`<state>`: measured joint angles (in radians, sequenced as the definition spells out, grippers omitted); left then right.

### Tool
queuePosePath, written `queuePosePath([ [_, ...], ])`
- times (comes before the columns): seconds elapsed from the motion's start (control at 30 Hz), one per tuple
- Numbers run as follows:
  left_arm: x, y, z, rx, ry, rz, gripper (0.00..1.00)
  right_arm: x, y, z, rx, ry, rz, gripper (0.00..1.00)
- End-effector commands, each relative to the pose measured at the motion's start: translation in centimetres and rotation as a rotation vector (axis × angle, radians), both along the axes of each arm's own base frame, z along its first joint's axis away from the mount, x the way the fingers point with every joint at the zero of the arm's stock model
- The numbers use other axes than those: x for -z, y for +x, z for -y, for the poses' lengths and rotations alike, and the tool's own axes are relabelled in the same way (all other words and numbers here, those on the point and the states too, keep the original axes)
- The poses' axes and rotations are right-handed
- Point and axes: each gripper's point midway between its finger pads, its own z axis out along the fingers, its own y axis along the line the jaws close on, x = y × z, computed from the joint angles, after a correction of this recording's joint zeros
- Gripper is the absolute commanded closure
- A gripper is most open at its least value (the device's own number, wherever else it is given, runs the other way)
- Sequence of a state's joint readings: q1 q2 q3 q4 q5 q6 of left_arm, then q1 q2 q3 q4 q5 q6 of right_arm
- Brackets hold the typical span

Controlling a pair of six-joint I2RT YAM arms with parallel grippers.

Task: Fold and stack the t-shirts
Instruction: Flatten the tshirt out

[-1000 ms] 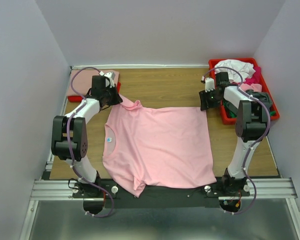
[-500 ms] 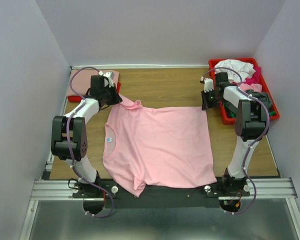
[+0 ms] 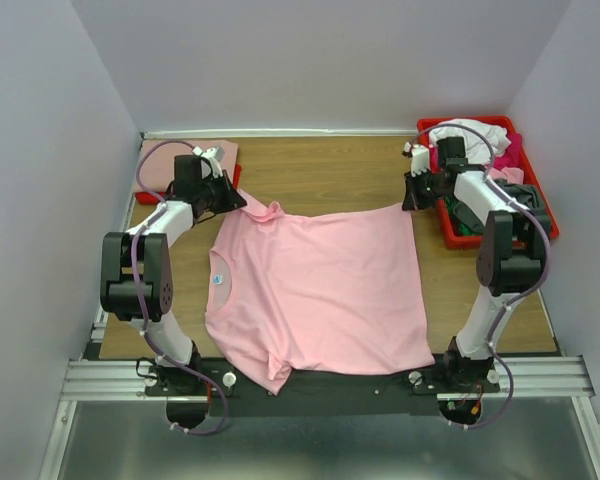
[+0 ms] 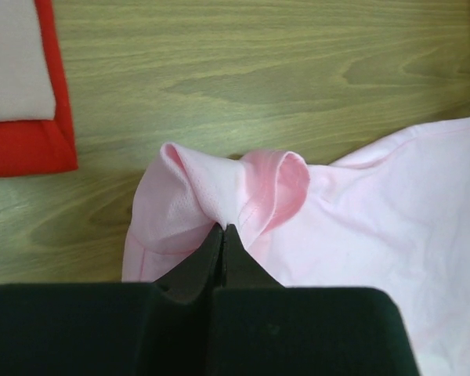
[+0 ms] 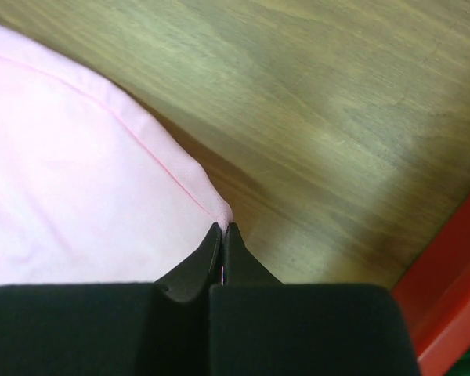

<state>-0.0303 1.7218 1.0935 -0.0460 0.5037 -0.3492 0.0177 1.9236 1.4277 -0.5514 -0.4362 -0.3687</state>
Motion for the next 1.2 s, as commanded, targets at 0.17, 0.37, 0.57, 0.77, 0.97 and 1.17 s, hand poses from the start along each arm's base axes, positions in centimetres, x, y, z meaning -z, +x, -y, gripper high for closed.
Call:
queuePosePath([
  [0.17,-3.6,-1.5,1.6,0.073,-0.272,0.009,1.0,-3.7,-2.1,-0.9,-0.098,0.046,0.093,1.0],
  [0.37,-1.8,-2.9,1.3,0.058,-0.385,-0.119,1.0,-4.5,-2.6,-0.9,-0.106,0.039,0.115,1.0],
  [0.57,-1.7,-3.2,0.5,0.027,-0.395,-0.125,1.0,-3.6,-3.8,-1.3,-0.123,0.063,0.088,1.0],
  [0.77,0.1,-2.8,0.6,0.028,-0.408,-0.175,0.92,-3.2,-4.0,-1.8,-0.133,0.093,0.07,1.0],
  [0.97,0.0,-1.7,1.0,0.045,-0.464,-0.193,0.96,-3.0,-4.0,-2.3,-0.142,0.12,0.061,1.0],
  [1.17,-1.8,-1.0,1.0,0.043,-0.471,-0.153,0.8,-2.8,-4.1,-2.4,-0.148,0.129,0.056,1.0],
])
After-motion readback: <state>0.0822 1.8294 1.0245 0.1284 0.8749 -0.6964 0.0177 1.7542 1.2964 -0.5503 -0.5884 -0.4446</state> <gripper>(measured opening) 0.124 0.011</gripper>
